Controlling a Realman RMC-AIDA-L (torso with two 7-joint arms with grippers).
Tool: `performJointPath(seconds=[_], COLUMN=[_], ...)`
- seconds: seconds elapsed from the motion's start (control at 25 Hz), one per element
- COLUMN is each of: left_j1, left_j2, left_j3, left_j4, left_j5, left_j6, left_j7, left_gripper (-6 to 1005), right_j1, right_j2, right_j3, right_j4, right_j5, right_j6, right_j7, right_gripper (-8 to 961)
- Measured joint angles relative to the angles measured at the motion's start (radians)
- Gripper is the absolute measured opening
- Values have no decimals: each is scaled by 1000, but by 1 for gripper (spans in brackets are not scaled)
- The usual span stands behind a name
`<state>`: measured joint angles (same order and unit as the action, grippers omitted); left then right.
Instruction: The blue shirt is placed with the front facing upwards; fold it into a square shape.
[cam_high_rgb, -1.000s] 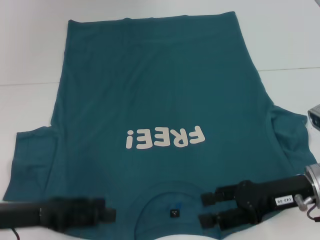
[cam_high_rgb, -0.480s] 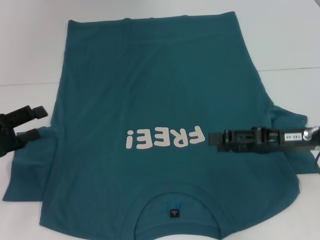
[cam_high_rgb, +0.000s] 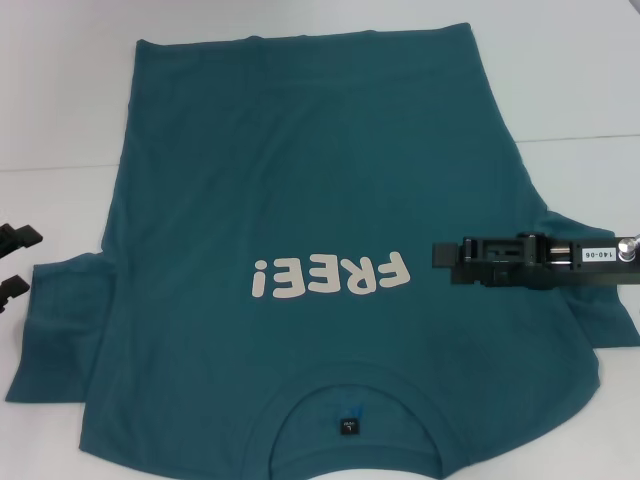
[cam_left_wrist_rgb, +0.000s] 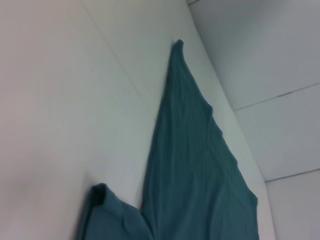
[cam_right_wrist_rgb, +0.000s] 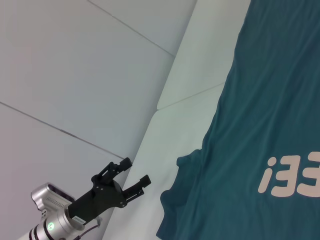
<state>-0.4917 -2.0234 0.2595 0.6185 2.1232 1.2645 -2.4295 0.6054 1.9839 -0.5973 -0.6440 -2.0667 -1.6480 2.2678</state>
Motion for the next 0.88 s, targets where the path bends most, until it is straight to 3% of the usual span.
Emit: performJointPath(seconds=[0.88], left_j1=[-6], left_j2=[5], left_j3=[30], left_j4=[10], left_j5=[143], left_j6=[-82], left_j7=[83], left_gripper=[842], right_j1=[-5], right_j2=[0], right_j3=[2], right_j4=[5], right_j5=[1], right_j6=[2], right_j7=[-5], right_gripper=[882])
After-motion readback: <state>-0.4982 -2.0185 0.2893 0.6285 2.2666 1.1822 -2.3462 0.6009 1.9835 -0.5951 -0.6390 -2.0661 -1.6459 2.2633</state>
